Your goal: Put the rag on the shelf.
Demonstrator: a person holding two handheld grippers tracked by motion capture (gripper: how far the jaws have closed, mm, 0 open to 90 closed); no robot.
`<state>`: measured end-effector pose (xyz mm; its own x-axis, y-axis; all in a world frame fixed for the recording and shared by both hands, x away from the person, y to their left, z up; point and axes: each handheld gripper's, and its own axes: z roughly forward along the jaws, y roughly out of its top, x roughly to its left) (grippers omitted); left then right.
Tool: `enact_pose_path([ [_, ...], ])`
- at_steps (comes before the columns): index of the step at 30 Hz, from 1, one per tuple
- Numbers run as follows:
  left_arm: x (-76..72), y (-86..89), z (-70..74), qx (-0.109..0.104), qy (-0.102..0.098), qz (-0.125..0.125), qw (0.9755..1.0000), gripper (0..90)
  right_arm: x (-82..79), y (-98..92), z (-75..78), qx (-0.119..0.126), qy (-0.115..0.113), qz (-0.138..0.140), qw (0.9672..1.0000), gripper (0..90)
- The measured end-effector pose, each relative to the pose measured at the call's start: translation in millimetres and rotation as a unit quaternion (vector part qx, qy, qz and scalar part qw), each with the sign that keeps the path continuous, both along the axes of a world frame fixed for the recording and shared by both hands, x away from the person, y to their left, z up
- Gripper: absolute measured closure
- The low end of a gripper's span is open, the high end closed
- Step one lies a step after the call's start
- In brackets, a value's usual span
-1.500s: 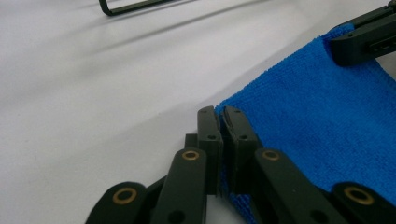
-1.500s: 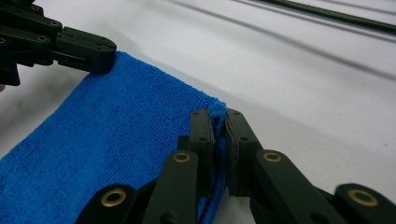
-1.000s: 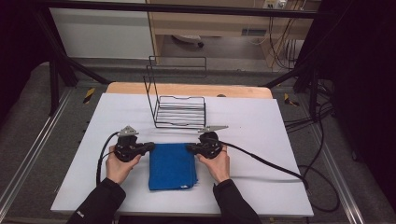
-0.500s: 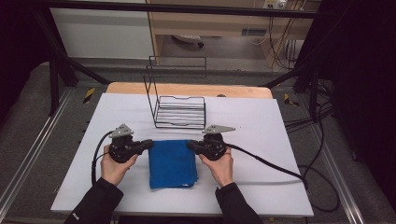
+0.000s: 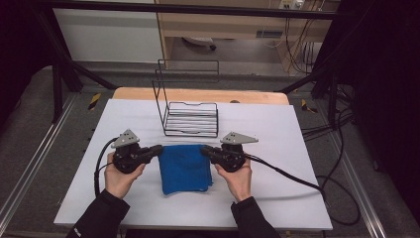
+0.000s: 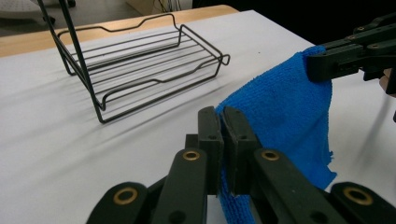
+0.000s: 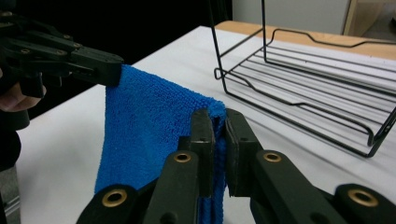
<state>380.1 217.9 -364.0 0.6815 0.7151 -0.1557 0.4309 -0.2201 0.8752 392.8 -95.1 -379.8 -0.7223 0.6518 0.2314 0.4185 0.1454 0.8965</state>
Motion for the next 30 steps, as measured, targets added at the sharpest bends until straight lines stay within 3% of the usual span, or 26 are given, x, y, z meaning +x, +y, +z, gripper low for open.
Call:
enact_pose_path([
  [11, -5.1, -5.6, 18.1, -0.004, -0.030, -0.006, 0.9995, 86.4, -4.2, -9.7, 16.3, 0.023, -0.027, -0.001, 0.9994, 84.0],
  [19, -4.1, -7.0, 30.6, -0.005, -0.048, -0.003, 0.9989, 86.4, -3.8, -10.7, 30.0, 0.020, -0.052, -0.003, 0.9984, 84.1],
  [30, 0.0, -8.9, 45.4, -0.014, -0.067, 0.005, 0.9977, 86.4, -7.0, -11.6, 48.2, 0.035, -0.084, -0.007, 0.9959, 84.3],
])
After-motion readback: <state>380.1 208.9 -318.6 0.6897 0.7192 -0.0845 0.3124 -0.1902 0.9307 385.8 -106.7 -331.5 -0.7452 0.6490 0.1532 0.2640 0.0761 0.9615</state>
